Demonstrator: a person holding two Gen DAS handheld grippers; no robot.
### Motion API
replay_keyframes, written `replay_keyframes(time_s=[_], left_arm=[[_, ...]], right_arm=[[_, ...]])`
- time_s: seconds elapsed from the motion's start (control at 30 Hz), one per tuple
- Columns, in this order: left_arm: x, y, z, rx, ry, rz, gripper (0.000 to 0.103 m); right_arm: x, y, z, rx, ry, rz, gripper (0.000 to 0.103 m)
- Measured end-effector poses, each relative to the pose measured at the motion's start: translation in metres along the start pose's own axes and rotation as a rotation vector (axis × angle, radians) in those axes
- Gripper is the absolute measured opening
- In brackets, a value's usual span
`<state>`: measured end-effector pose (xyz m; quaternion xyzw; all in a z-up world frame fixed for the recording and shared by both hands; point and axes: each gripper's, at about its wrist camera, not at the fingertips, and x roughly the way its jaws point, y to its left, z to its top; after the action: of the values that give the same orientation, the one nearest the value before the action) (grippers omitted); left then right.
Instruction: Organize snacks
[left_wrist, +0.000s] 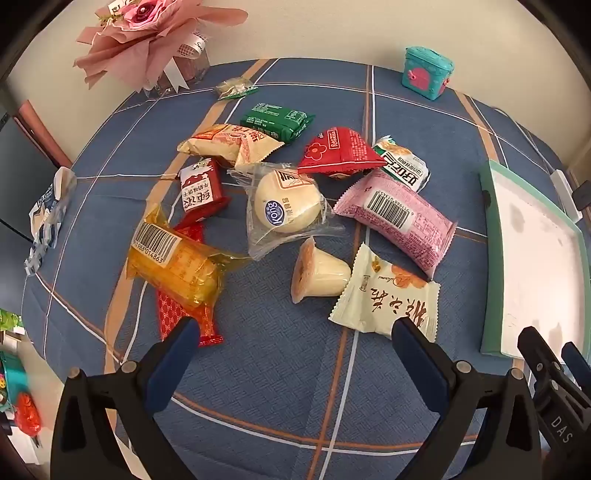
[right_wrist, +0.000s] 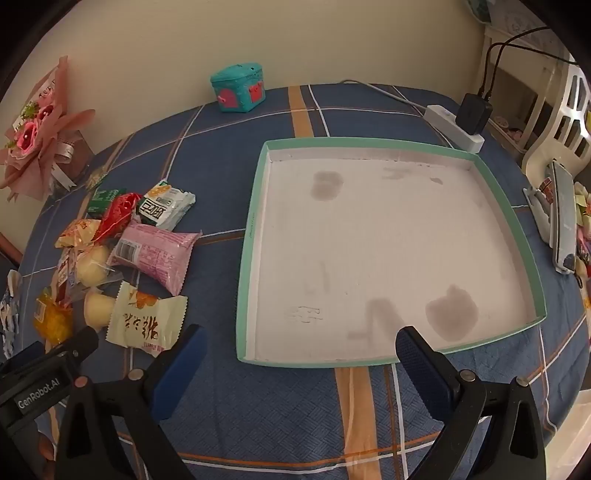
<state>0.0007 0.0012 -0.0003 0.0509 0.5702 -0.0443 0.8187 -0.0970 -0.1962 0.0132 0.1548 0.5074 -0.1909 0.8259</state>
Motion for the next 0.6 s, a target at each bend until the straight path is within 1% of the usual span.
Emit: replay_keyframes(time_s=[0.03,0.07,0.33,0.37,0.6], left_arm=[[0.000,0.001,0.000,0.000,0.001,-0.003,0.103],[-0.001,-0.002,0.000,0.008,-0.006,0.034,0.103],[-0.002,0.008,0.001,0.009,-0.010,0.021,0.103],[-0.002,0.003,0.000,0.003,-0.011,0.033,0.103],[-0.003,0.001,0.000,0.002,-0.012,0.039,0.103]], right_arm=[[0.000,0.000,0.000,0.000,-0.001,0.000,0.103],[0.000,0.000,0.000,0.000,-0.001,0.000,0.103],[0.001,0.001,0.001,-0.003,0.002,0.002,0.103],[0.001,0.001,0.001,-0.004,0.002,0.002,0.103],[0.002,0.004,-0.002,-0.012,0.003,-0.003,0.103]])
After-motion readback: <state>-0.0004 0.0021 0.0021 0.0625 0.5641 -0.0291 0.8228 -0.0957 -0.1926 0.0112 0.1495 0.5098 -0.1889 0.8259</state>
